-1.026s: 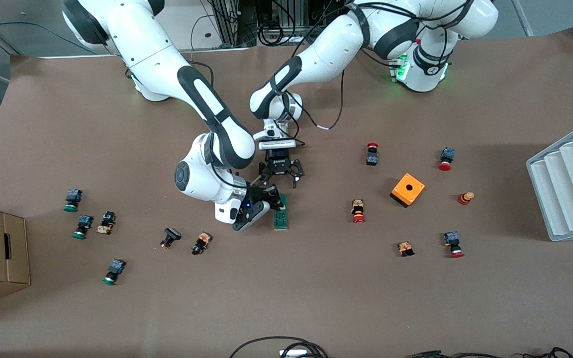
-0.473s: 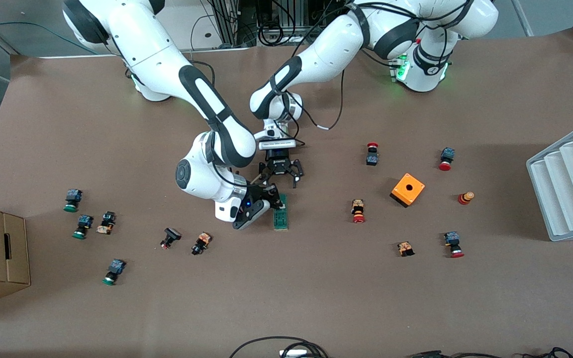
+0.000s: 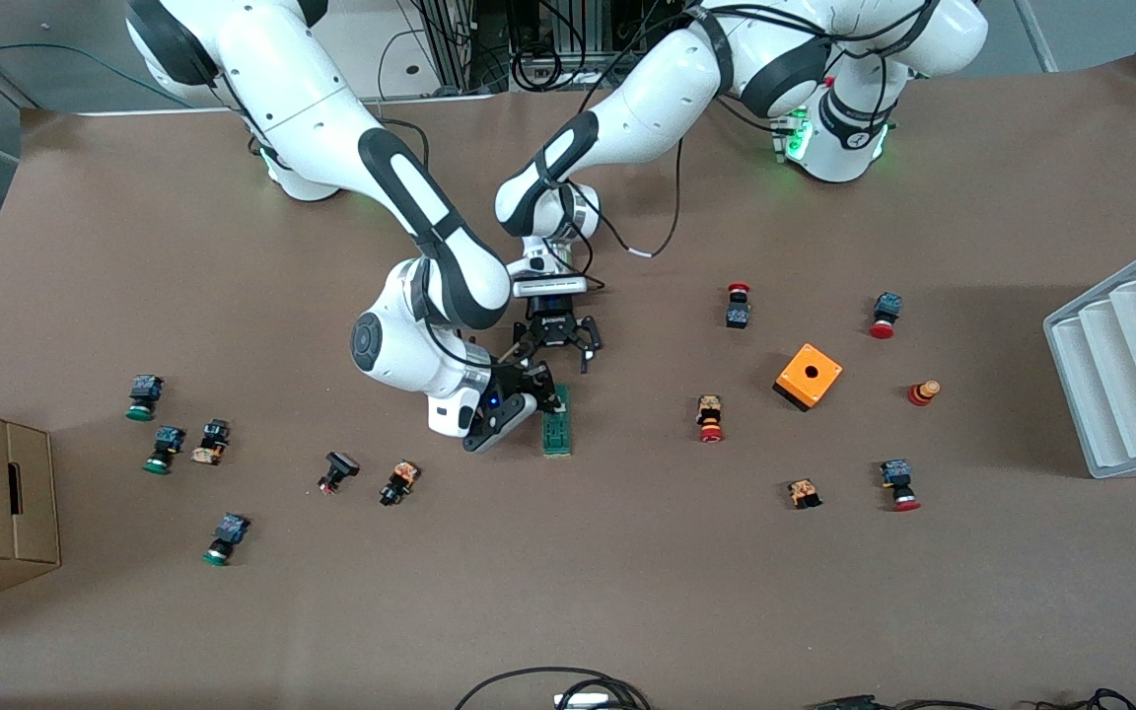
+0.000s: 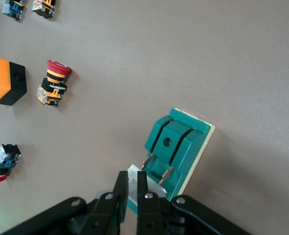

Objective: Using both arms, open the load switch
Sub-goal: 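Push the white lever down flat with the right gripper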

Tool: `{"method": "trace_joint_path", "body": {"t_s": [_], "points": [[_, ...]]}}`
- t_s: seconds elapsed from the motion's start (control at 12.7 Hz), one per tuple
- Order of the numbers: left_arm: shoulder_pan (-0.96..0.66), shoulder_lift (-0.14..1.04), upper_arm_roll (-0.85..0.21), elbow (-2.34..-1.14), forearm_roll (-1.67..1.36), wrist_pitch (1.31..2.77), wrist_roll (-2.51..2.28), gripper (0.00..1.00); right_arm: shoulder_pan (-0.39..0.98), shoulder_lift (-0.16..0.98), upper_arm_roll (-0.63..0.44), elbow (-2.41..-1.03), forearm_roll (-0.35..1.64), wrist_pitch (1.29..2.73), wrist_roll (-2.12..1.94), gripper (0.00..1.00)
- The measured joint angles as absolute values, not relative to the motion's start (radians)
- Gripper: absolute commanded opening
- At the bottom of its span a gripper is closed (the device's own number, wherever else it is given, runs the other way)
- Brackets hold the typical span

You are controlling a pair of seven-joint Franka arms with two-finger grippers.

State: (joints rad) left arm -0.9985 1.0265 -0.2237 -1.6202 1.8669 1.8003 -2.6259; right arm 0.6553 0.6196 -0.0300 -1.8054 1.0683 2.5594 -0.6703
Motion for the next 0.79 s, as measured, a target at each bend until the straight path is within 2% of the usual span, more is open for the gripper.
{"method": "trace_joint_path", "body": {"t_s": [0.79], "points": [[-0.999, 1.026, -0.224, -1.62, 1.867, 1.8, -2.626, 1.0, 0.659, 0.619, -0.03, -1.82, 1.068, 2.57, -0.684, 0.14]]}}
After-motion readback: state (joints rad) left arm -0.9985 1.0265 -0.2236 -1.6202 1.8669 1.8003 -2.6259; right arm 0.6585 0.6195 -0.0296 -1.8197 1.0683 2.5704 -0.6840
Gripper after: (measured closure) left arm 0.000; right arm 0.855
